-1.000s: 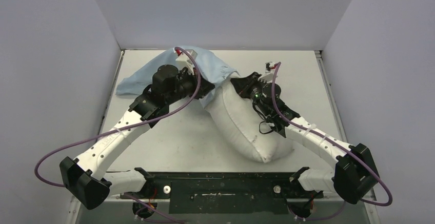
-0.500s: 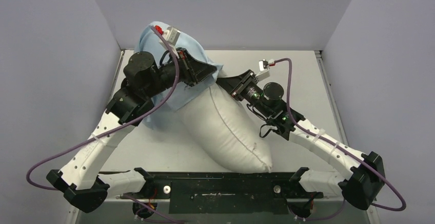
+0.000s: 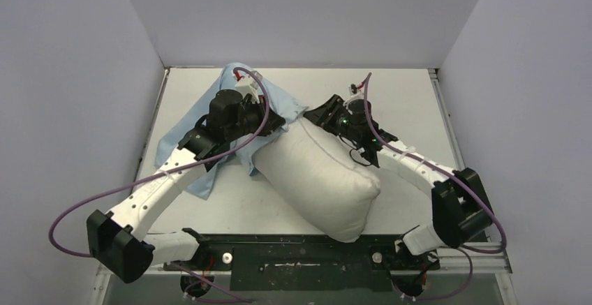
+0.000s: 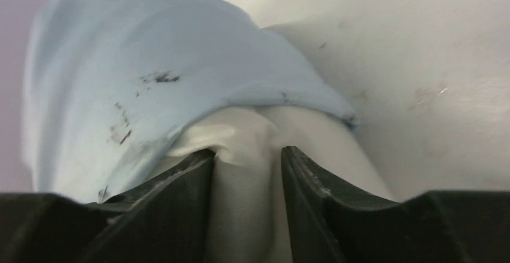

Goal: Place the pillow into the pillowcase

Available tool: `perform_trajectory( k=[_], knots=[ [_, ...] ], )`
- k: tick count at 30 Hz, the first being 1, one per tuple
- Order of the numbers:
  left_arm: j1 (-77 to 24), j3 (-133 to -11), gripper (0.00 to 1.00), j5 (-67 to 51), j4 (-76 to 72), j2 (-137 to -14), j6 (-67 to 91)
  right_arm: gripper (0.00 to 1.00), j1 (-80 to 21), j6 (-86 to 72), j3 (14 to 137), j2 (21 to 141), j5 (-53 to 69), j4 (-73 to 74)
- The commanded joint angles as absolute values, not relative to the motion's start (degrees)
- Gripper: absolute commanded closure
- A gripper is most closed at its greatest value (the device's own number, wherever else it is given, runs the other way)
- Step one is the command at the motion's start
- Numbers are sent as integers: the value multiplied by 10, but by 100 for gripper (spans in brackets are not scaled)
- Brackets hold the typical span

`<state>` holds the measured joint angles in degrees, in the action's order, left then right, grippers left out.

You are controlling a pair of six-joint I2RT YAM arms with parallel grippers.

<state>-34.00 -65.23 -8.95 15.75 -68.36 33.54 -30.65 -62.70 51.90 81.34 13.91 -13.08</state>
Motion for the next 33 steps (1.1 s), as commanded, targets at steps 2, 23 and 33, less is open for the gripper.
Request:
perform_trajectory(
  k=[2, 23, 33],
  knots=[
    [-298, -717, 100, -125, 93, -772, 287, 37, -221, -533, 609, 868, 185, -100],
    [-229, -929, 33, -77, 315, -863, 193, 3, -101, -427, 661, 723, 198, 110],
    [-132, -624, 27, -93, 99, -768, 244, 20, -282, -570, 543, 762, 69, -131]
  ],
)
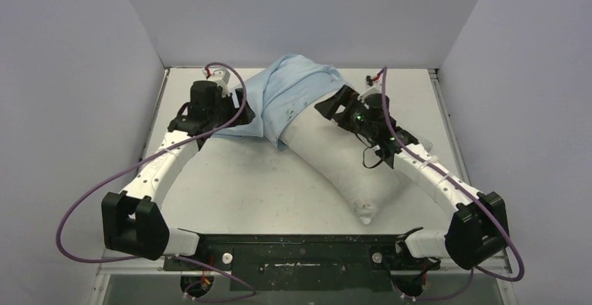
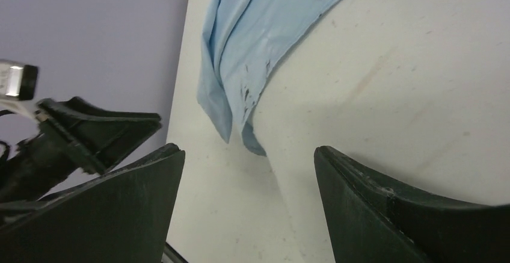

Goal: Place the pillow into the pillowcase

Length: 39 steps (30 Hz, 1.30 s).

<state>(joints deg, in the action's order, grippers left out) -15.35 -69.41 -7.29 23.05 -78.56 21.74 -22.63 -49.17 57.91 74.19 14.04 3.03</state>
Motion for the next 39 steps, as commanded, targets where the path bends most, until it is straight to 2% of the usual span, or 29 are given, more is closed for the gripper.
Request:
perform_trajectory(
  k=[1, 9, 20, 22, 26, 28, 29, 33, 39],
  knots=[
    [-131, -607, 25, -102, 68, -768, 250, 22, -299, -579, 535, 776, 51, -158],
    [-131, -557, 19, -167, -69, -841, 296, 33, -390, -627, 583, 917, -28, -253],
    [-133, -569, 20, -159, -136, -934, 312, 38, -403, -655, 618, 1001, -75, -250],
    [-133, -575, 32, -143, -136, -943, 311, 41, -402, -653, 627, 1015, -68, -255],
    [-125, -600, 85, -118, -110, -940, 300, 48, -399, -649, 641, 1038, -45, -272],
    [-116, -651, 100, -78, -56, -930, 268, 54, -397, -646, 647, 1045, -38, -274],
    [-109, -680, 100, -41, -25, -926, 250, 61, -396, -644, 647, 1046, -37, -274],
    [-54, -791, 100, 52, 35, -926, 206, 100, -385, -632, 631, 1029, -26, -278],
    [41, -931, 100, 70, -21, -1008, 203, 100, -369, -585, 568, 946, 37, -271]
  ],
)
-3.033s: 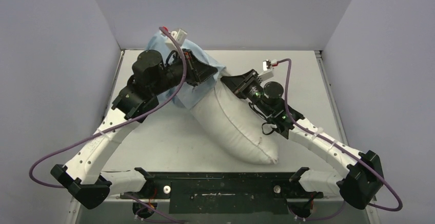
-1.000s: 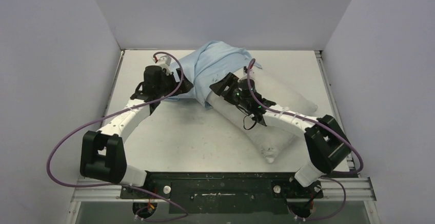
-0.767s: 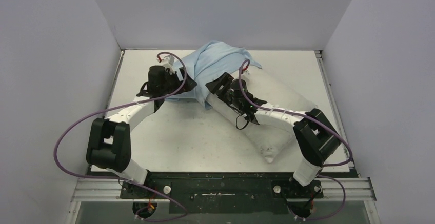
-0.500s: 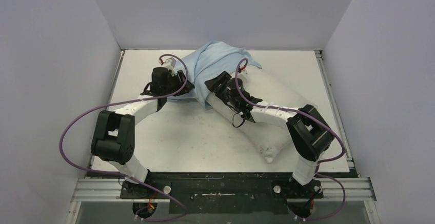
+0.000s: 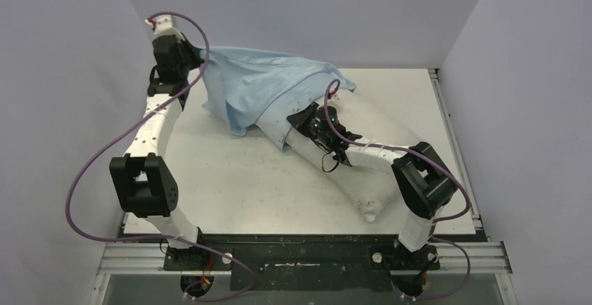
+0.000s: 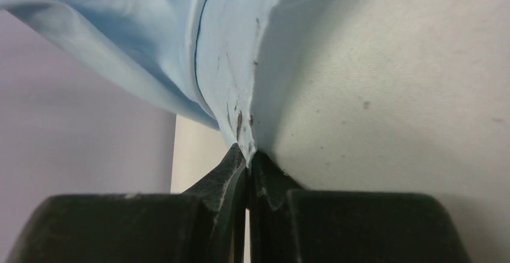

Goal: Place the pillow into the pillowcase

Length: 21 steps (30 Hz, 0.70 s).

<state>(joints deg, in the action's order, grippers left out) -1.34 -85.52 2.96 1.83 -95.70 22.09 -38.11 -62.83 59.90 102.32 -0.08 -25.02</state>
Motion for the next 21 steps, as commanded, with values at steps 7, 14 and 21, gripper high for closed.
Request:
perform_trajectory(
  k=[7, 14, 21],
  knots=[
    [72, -1124, 100, 70, 24, -1164, 189, 100, -358, -532, 493, 819, 45, -208],
    [73, -1226, 80, -34, 95, -1238, 193, 100, -324, -533, 463, 799, 84, -194],
    [36, -1185, 46, -48, 186, -1140, 192, 85, -330, -520, 479, 760, 91, -138]
  ],
)
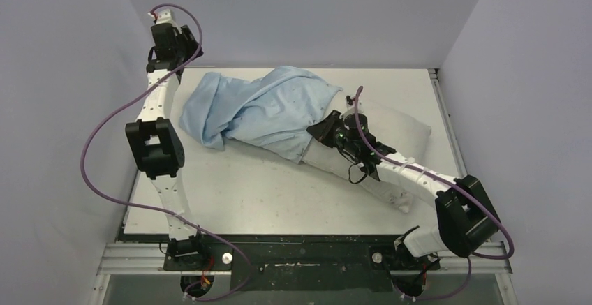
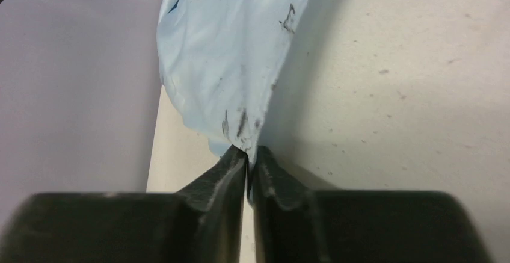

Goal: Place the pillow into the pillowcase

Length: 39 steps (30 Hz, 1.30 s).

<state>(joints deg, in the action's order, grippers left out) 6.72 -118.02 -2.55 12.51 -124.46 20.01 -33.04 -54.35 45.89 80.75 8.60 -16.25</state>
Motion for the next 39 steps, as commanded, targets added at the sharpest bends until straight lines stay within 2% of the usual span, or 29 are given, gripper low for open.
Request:
perform_trajectory(
  k=[1, 7, 12, 17, 20, 25, 30, 34, 35, 38, 39],
  knots=[
    [20, -1161, 45, -45, 200, -1115, 189, 74, -329, -504, 498, 755, 91, -109],
    [-96, -880, 45, -46, 142, -913, 221, 33, -298, -378, 575, 710, 104, 87],
    [-208, -704, 47, -47, 85, -773, 251, 13, -282, -260, 631, 680, 99, 240],
    [-324, -554, 48, -8, -17, -678, 307, 4, -291, -109, 647, 671, 64, 303],
    [-367, -474, 44, 23, -106, -663, 330, 4, -305, -25, 626, 670, 51, 292],
    [-399, -398, 38, 51, -198, -697, 337, 0, -354, 98, 616, 698, -35, 300],
    [-430, -370, 33, 79, -296, -776, 310, 0, -356, 170, 605, 750, -5, 287],
    [-450, -364, 33, 94, -381, -845, 311, 5, -351, 173, 594, 786, 47, 254],
    [-452, -368, 37, 100, -392, -857, 314, 11, -348, 169, 592, 792, 58, 244],
    [-453, -397, 74, 99, -368, -866, 307, 68, -337, 127, 582, 798, 69, 192],
    [-454, -409, 85, 101, -339, -856, 301, 82, -334, 110, 580, 798, 86, 174]
  ],
)
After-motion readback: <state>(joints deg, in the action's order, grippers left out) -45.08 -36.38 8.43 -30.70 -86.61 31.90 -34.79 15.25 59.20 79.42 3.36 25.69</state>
